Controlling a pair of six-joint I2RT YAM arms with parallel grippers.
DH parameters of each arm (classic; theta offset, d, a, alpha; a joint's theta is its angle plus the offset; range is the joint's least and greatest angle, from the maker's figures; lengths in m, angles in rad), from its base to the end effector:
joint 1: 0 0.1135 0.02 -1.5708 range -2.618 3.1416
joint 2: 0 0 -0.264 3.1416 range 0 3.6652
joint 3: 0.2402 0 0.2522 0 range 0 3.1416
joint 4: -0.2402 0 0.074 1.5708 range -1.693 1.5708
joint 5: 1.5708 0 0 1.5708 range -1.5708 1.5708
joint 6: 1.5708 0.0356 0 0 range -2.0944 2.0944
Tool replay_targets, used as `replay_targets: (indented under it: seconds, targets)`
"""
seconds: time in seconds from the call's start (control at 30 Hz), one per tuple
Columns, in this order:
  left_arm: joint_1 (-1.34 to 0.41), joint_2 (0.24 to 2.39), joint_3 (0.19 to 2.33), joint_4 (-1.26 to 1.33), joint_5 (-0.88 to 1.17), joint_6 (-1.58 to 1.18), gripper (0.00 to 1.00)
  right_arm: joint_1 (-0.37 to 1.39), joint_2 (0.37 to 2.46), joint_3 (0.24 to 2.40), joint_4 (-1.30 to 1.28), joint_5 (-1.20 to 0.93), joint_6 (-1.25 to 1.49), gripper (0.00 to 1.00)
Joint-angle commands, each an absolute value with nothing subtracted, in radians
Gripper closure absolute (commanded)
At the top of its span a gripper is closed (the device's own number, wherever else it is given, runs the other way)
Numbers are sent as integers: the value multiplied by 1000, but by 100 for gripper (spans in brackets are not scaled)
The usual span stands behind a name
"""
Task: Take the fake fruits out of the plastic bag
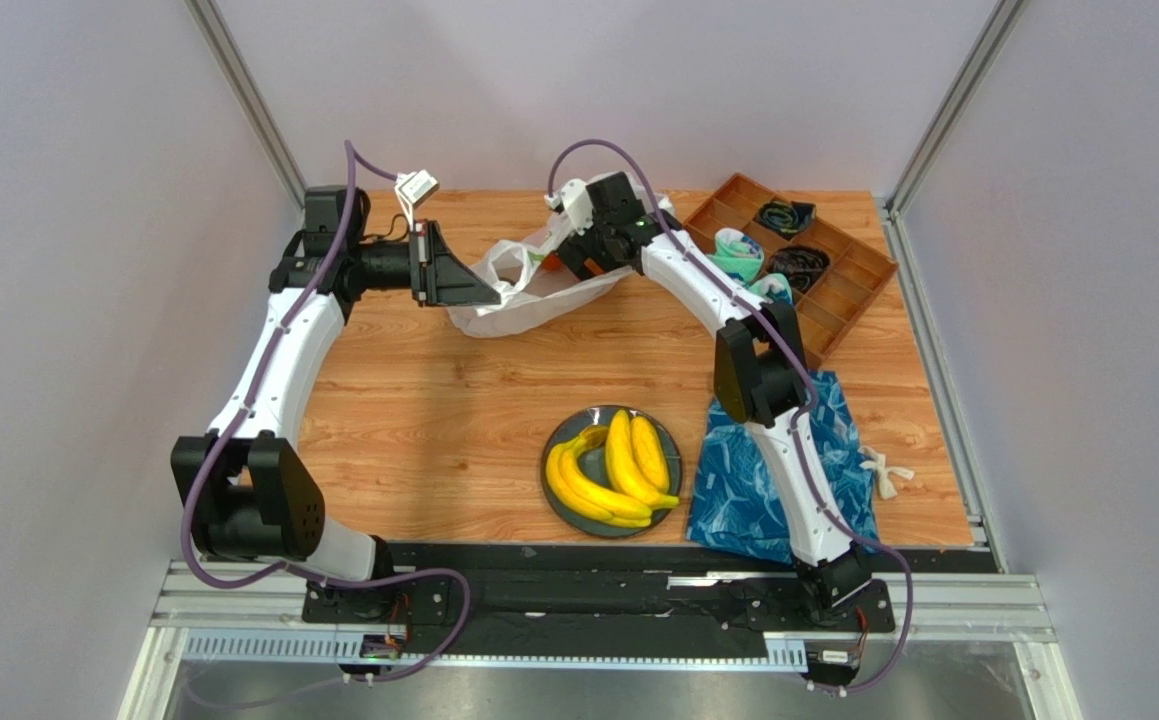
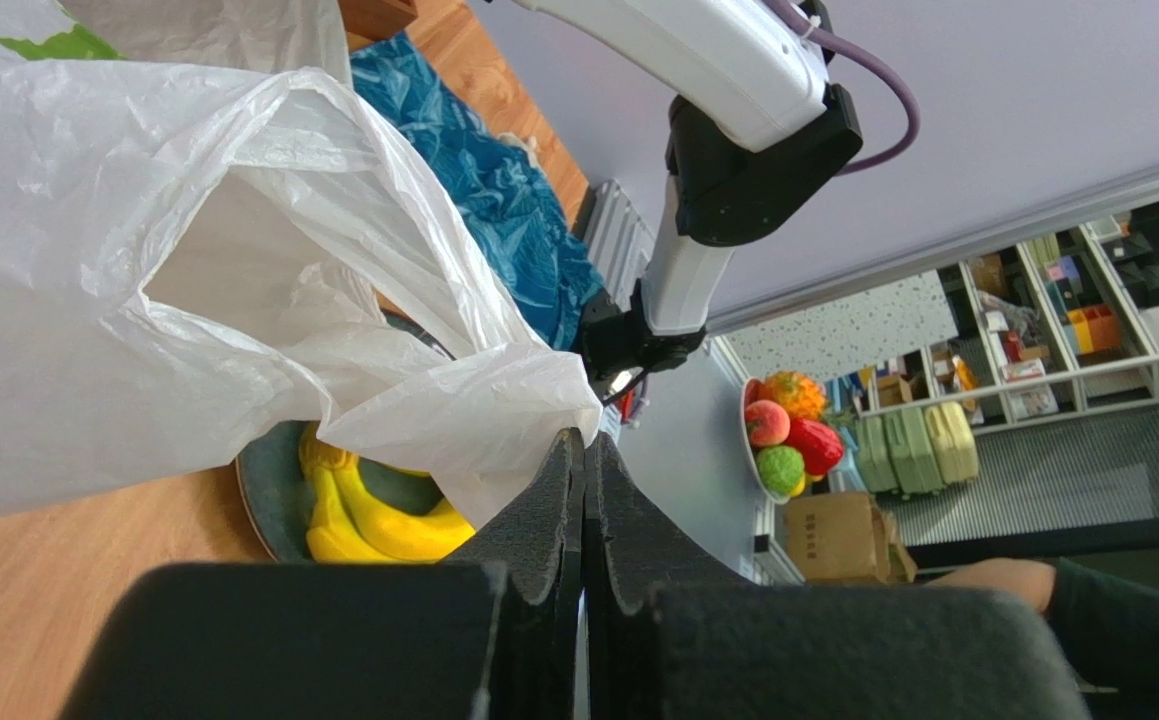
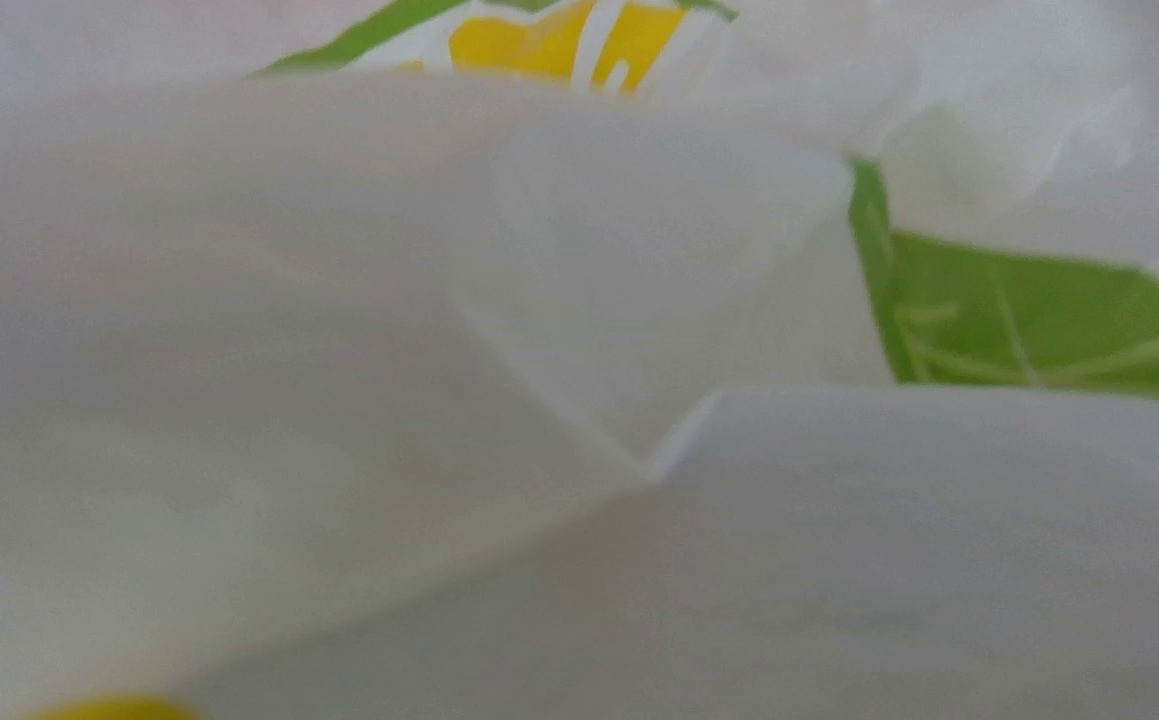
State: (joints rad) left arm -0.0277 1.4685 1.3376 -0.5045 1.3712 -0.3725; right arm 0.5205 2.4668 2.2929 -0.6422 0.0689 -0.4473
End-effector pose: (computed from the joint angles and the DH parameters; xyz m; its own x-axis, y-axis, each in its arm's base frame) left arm 0.3079 -0.0434 0.3555 -0.8416 -0.0489 -0.5379 0.5237 0.1702 -0.8347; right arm 0.4808 0.2728 0.2154 -0.3729 -0.7111 -0.5960 -0.6838 0.6448 -0.3415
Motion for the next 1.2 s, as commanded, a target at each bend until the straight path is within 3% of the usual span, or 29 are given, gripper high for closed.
replay_targets:
  seconds: [0.0,0.17,0.3,0.4,0.53,0.63,0.8,0.9,1.17]
  targets:
    - [-44,1453,1338,-488,1407,-356,100,538,2476,2347,-660,-17,-416,0]
    - [-48,1454,1332,-514,1405,-341,100,548,2582,2405,-676,52,-468,1]
    - [-48,1454,1322,-529,1397,-325,100,534,2594,2375,-618,34,-476,11]
    - [-48,1456,1312,-541,1388,-310,100,523,2609,2413,-572,29,-462,24]
    - [-48,1466,1307,-560,1382,-295,100,515,2599,2487,-583,-21,-480,52]
    - [-48,1480,1321,-568,1367,-279,100,500,2440,2329,-548,-96,-479,62]
    - [-48,1509,1374,-606,1307,-210,100,492,2076,1866,-465,-245,-485,67]
    - [-48,1520,1407,-682,1237,-126,100,492,1953,1723,-505,-250,-444,71]
    - [-48,1404,1341,-886,1094,25,100,578,1608,1215,-525,-187,-440,71]
